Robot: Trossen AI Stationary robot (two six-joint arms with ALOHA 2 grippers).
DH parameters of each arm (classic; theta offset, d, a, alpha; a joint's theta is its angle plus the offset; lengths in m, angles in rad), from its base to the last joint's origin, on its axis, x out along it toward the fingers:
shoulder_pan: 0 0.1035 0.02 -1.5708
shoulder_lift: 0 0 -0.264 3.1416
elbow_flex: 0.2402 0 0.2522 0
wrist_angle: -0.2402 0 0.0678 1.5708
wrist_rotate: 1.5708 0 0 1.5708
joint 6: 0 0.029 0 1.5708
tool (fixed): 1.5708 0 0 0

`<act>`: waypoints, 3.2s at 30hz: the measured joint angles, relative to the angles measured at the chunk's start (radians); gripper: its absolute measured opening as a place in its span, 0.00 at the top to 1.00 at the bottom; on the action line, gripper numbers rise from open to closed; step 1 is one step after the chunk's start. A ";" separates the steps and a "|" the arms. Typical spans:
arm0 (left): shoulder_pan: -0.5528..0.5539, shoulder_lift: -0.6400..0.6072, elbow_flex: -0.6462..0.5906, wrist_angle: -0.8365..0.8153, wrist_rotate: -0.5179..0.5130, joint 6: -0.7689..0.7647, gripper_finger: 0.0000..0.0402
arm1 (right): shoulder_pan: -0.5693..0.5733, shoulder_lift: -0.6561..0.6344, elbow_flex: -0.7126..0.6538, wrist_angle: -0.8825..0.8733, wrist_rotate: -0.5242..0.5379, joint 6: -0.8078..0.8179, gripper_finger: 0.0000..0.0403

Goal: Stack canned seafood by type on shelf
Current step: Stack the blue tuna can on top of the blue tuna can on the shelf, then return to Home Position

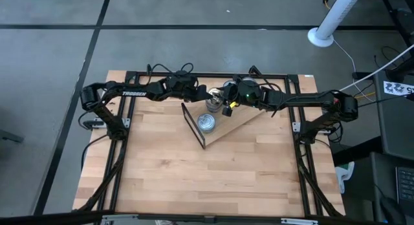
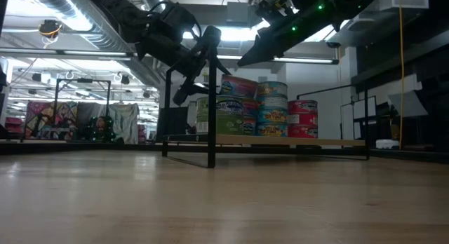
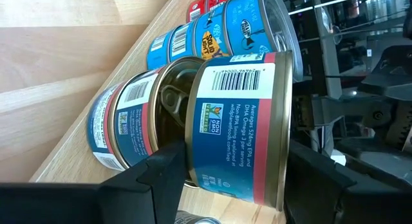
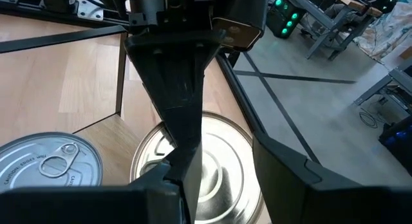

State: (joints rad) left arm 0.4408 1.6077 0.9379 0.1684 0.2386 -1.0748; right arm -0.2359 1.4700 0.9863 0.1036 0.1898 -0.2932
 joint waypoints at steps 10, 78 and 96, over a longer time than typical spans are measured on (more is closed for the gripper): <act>0.000 0.000 0.000 0.000 0.000 0.001 0.45 | 0.000 0.000 0.000 0.000 0.000 0.000 0.66; 0.126 -0.001 0.000 0.168 0.321 0.291 0.16 | 0.000 0.000 0.000 -0.001 0.000 0.000 0.66; 0.159 -0.191 0.001 0.303 0.576 0.495 0.16 | 0.000 0.000 0.000 -0.001 0.000 0.000 0.66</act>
State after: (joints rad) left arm 0.5995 1.4166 0.9387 0.4715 0.8146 -0.5797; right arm -0.2359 1.4700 0.9863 0.1028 0.1898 -0.2932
